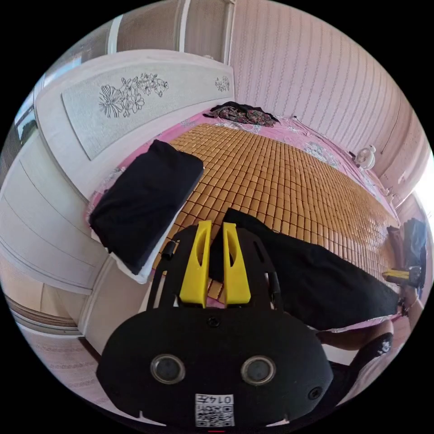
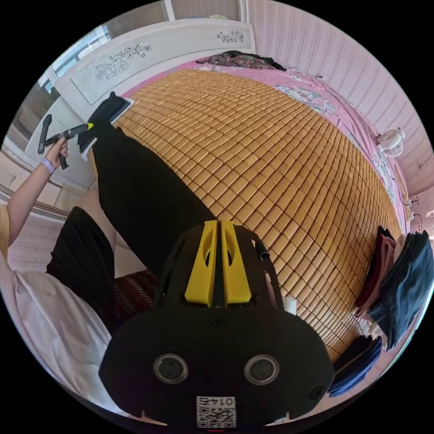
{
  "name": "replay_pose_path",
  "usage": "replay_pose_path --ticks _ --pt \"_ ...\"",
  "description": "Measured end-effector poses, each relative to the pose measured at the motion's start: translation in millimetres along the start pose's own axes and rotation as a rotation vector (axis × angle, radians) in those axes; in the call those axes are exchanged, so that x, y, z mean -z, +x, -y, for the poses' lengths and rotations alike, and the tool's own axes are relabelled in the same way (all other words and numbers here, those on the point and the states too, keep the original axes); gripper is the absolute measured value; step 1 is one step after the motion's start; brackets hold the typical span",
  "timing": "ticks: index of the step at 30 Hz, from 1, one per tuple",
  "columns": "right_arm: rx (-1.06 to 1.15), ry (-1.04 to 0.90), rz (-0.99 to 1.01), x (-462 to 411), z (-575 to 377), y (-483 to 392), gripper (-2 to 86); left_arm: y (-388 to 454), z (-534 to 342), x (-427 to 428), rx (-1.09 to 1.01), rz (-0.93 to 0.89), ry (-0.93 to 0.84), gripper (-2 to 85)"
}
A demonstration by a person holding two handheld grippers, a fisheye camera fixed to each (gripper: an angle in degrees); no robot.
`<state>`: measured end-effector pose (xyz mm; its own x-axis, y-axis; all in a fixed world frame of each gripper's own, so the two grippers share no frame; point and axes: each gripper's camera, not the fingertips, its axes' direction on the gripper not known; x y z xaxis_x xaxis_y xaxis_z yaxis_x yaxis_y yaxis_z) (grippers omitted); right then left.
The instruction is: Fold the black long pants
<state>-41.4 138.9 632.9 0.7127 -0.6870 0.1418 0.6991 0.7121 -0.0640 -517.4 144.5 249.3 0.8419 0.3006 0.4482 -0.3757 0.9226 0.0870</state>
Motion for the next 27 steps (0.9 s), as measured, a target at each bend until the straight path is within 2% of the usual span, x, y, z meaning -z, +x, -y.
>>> replay_pose_path --ticks 2,4,6,8,9,11,13,14,18,21,24,27 --pt "0.042 -0.058 -0.007 -13.6 8.6 -11.6 0.6 5.6 -18.5 15.2 0.009 0.147 0.059 1.3" --pt "0.1 -0.092 -0.044 -22.4 27.1 -27.0 0.2 7.9 -23.4 18.8 0.007 0.111 0.024 0.2" --pt "0.14 -0.098 -0.094 -24.1 43.8 -35.8 0.0 20.9 -25.5 21.0 -0.03 -0.058 -0.01 -0.4" --pt "0.17 -0.124 -0.143 -27.2 62.3 -40.5 -0.2 69.0 -33.5 20.0 -0.215 -0.315 -0.064 -0.8" --pt "0.187 -0.169 -0.165 -32.5 74.9 -41.4 -0.2 85.0 -37.0 18.7 -0.259 -0.374 -0.089 -0.9" --pt "0.209 -0.305 -0.175 -48.9 91.9 -40.6 -0.2 156.7 -57.3 11.3 -0.437 -0.606 -0.215 -0.9" --pt "0.261 -0.38 -0.2 -53.2 107.3 -42.0 -0.3 210.8 -76.4 5.1 -0.559 -0.68 -0.295 -1.0" --pt "0.271 -0.396 -0.205 -54.4 110.0 -42.0 -0.3 242.1 -87.8 0.5 -0.637 -0.69 -0.323 -1.0" --pt "0.257 -0.457 -0.209 -58.8 122.6 -35.3 -0.5 304.4 -103.0 -13.6 -0.728 -0.698 -0.364 -1.0" --pt "0.263 -0.467 -0.238 -60.8 122.6 -35.3 -0.5 336.5 -114.5 -28.1 -0.881 -0.513 -0.404 -1.0" --pt "0.329 -0.486 -0.317 -66.0 117.9 -43.5 -0.3 338.2 -119.0 -36.0 -0.863 -0.542 -0.413 -1.0" --pt "0.265 -0.523 -0.291 -67.6 120.2 -33.0 -0.4 341.9 -117.3 -43.1 -0.853 -0.58 -0.467 -1.0"
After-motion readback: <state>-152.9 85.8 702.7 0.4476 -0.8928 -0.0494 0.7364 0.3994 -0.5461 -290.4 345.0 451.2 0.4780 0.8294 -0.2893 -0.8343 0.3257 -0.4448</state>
